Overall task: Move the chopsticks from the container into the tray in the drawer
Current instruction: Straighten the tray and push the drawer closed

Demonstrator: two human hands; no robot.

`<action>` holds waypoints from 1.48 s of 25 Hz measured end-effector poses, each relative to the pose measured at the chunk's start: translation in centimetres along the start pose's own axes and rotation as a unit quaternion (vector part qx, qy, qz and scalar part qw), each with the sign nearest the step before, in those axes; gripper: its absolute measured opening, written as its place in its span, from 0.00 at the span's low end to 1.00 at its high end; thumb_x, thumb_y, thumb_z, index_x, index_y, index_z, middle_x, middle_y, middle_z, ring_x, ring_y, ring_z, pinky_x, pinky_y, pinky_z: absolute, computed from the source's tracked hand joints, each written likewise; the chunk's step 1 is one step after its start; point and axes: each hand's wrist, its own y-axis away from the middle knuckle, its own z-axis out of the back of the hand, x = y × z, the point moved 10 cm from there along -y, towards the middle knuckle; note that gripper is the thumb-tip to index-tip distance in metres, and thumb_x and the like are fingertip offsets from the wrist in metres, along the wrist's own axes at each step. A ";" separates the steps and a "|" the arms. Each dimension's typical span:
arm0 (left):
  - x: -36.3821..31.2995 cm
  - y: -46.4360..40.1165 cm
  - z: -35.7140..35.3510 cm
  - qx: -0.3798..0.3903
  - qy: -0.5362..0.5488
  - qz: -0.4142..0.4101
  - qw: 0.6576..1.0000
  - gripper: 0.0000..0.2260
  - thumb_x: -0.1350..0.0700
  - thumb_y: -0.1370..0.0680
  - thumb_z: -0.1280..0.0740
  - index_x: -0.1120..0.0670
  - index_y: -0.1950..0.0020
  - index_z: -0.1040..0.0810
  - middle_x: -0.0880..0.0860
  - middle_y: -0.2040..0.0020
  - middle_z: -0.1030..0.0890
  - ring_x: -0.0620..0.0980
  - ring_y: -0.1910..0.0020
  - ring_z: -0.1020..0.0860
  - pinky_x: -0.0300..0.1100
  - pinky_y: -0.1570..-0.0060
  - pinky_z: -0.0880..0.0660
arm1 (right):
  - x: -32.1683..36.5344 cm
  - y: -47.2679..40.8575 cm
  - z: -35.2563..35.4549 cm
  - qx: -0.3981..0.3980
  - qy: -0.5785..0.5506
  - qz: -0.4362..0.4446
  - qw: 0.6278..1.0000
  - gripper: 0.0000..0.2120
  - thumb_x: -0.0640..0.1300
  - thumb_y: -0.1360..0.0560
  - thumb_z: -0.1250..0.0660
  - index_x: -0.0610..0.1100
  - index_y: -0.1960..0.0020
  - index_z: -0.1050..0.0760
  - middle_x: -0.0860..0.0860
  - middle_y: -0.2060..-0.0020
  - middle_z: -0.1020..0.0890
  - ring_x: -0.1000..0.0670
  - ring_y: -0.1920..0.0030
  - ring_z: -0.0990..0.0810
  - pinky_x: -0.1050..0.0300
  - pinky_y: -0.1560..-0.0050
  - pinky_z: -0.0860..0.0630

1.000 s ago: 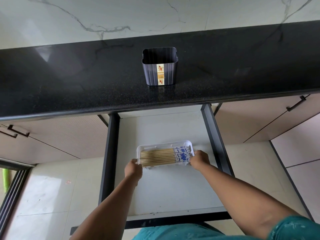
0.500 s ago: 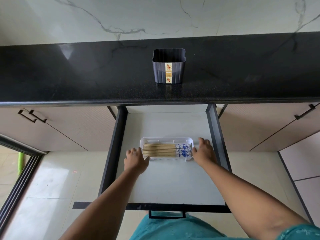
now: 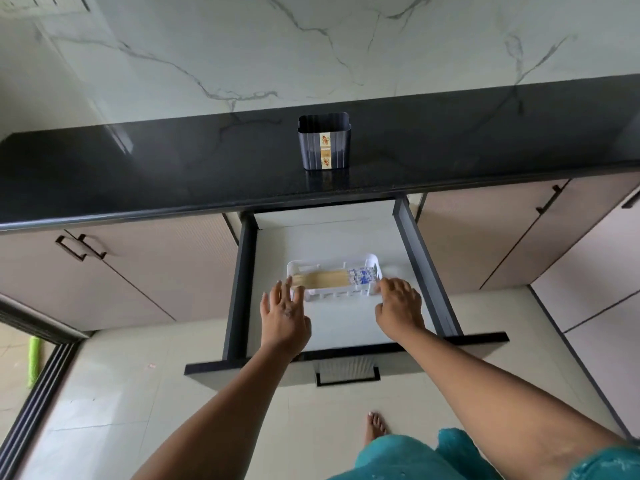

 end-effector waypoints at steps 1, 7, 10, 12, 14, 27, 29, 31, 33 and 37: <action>0.1 2.1 -0.7 0.022 0.007 -0.003 1.000 0.28 0.54 0.26 0.40 0.53 0.26 0.39 0.57 0.22 0.44 0.58 0.23 0.49 0.56 0.26 0.53 | 0.7 2.0 -0.4 0.007 -0.009 0.004 1.000 0.20 0.41 0.27 0.38 0.48 0.35 0.31 0.47 0.32 0.30 0.45 0.29 0.35 0.47 0.32 0.35; 0.6 12.6 -3.9 0.059 0.000 -0.065 0.996 0.35 0.38 0.20 0.50 0.56 0.23 0.60 0.54 0.23 0.64 0.54 0.24 0.65 0.45 0.28 0.67 | 4.1 13.4 -5.5 0.065 0.044 0.095 0.992 0.35 0.54 0.20 0.47 0.41 0.21 0.58 0.37 0.23 0.60 0.39 0.22 0.60 0.47 0.23 0.58; 1.9 14.8 -6.3 0.105 -0.071 -0.043 0.991 0.36 0.41 0.20 0.48 0.57 0.26 0.69 0.57 0.24 0.68 0.55 0.25 0.68 0.46 0.27 0.64 | 3.6 16.4 -7.5 0.085 0.100 0.081 0.988 0.40 0.57 0.20 0.47 0.39 0.25 0.70 0.37 0.27 0.71 0.38 0.25 0.70 0.47 0.24 0.60; 2.3 15.0 -7.0 0.123 -0.089 -0.029 0.988 0.38 0.43 0.20 0.46 0.57 0.27 0.71 0.57 0.24 0.70 0.55 0.26 0.69 0.48 0.27 0.63 | 3.6 16.7 -7.8 0.081 0.100 0.054 0.990 0.42 0.57 0.20 0.47 0.38 0.26 0.71 0.36 0.28 0.73 0.38 0.25 0.69 0.47 0.23 0.59; 2.3 14.8 -7.2 0.142 -0.079 -0.016 0.987 0.40 0.43 0.20 0.45 0.57 0.27 0.71 0.56 0.25 0.71 0.54 0.26 0.70 0.48 0.26 0.63 | 3.7 16.5 -7.9 0.086 0.096 0.047 0.991 0.42 0.58 0.20 0.47 0.37 0.26 0.72 0.36 0.28 0.73 0.37 0.24 0.67 0.47 0.23 0.57; 3.3 2.7 -7.0 0.124 -0.080 0.010 0.989 0.45 0.42 0.24 0.38 0.57 0.25 0.68 0.55 0.24 0.70 0.54 0.25 0.68 0.49 0.27 0.60 | 3.9 4.2 -7.3 0.098 0.097 0.089 0.986 0.42 0.57 0.20 0.47 0.39 0.26 0.73 0.38 0.28 0.72 0.38 0.24 0.67 0.46 0.23 0.56; 3.5 0.0 -7.0 0.126 -0.075 0.021 0.989 0.46 0.42 0.24 0.37 0.57 0.25 0.68 0.55 0.25 0.70 0.54 0.26 0.69 0.49 0.26 0.59 | 4.0 1.4 -7.4 0.096 0.107 0.108 0.984 0.42 0.57 0.21 0.46 0.39 0.26 0.72 0.38 0.27 0.72 0.38 0.24 0.67 0.45 0.23 0.56; 4.0 -2.9 -7.0 0.147 -0.070 0.026 0.986 0.44 0.46 0.23 0.38 0.56 0.26 0.70 0.55 0.24 0.70 0.54 0.26 0.70 0.51 0.26 0.59 | 4.0 -1.4 -7.5 0.109 0.112 0.127 0.979 0.42 0.57 0.21 0.46 0.40 0.26 0.73 0.38 0.27 0.73 0.38 0.24 0.67 0.44 0.23 0.57; 4.5 -5.2 -6.6 0.151 -0.088 0.022 0.984 0.42 0.52 0.22 0.38 0.56 0.26 0.71 0.54 0.24 0.70 0.53 0.26 0.70 0.52 0.26 0.59 | 3.8 -3.8 -7.1 0.101 0.129 0.150 0.975 0.42 0.56 0.21 0.46 0.41 0.26 0.73 0.39 0.28 0.74 0.38 0.24 0.67 0.44 0.24 0.57; 5.2 -10.3 -6.7 0.182 -0.073 0.029 0.980 0.43 0.55 0.22 0.37 0.56 0.25 0.70 0.53 0.25 0.72 0.53 0.25 0.69 0.52 0.25 0.58 | 3.2 -8.7 -6.4 0.126 0.134 0.173 0.968 0.39 0.54 0.20 0.47 0.41 0.25 0.71 0.42 0.27 0.74 0.42 0.23 0.67 0.45 0.23 0.57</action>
